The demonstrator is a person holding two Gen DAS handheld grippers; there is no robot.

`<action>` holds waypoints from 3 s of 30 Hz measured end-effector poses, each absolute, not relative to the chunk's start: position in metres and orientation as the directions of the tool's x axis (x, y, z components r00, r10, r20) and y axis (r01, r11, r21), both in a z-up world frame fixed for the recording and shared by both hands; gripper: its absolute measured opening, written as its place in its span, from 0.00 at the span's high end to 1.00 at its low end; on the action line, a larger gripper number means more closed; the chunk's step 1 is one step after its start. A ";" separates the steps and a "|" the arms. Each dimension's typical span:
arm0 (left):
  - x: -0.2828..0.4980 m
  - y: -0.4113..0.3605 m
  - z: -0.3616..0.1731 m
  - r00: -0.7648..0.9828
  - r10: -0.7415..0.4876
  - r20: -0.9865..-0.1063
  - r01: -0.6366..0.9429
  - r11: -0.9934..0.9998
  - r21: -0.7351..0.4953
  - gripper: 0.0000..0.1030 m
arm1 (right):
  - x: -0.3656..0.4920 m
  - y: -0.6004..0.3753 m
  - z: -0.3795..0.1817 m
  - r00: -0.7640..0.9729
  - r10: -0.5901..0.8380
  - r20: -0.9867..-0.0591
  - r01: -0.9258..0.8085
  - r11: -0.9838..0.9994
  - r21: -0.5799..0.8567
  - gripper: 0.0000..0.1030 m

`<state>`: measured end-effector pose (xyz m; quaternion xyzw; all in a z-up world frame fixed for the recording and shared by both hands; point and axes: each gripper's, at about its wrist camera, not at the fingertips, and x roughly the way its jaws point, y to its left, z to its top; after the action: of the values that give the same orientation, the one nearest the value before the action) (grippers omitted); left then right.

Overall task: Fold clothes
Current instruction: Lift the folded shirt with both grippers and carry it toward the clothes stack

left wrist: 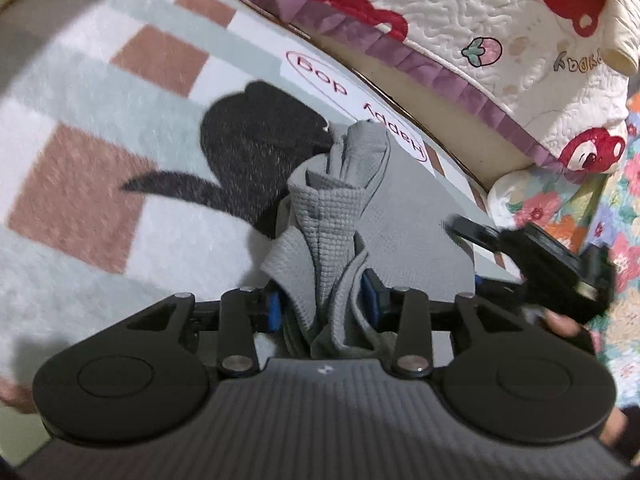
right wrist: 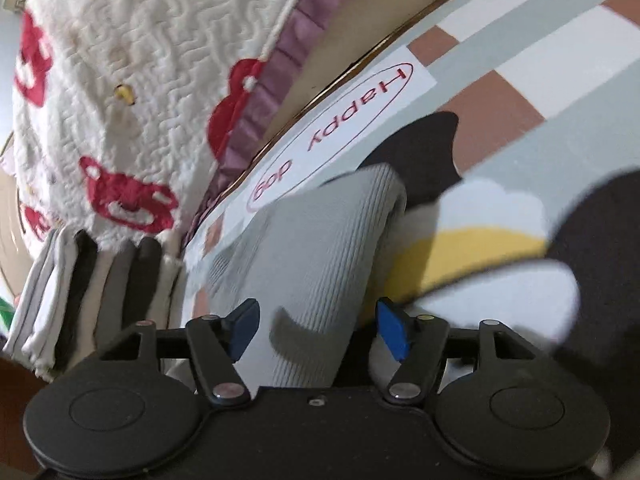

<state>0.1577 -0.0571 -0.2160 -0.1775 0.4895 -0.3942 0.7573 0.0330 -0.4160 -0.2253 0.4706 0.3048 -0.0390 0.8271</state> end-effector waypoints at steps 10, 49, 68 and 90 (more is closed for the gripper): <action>0.109 -0.050 -0.147 0.425 -0.722 -0.546 0.578 0.681 -0.450 0.76 | 0.042 -0.361 -0.136 0.894 0.250 -0.373 -0.032 0.863 0.504 0.77; 0.365 0.232 0.085 0.671 -0.365 -0.645 0.122 0.913 -0.390 0.75 | 0.394 -0.166 0.067 0.690 0.635 -0.347 -0.260 0.665 0.700 0.69; 0.337 0.256 0.075 0.649 -0.561 -0.514 0.167 0.764 -0.623 0.70 | 0.388 -0.151 0.031 0.803 0.488 -0.343 -0.258 0.803 0.538 0.77; 0.340 0.246 0.088 0.813 -0.391 -0.432 0.202 0.884 -0.421 0.66 | 0.192 -0.043 0.076 0.697 0.702 -0.143 -0.716 0.692 -0.094 0.30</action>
<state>0.3397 0.2461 0.0876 -0.1809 0.2616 -0.1586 0.9347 0.1920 -0.0429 0.0757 -0.0715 0.0480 0.3860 0.9185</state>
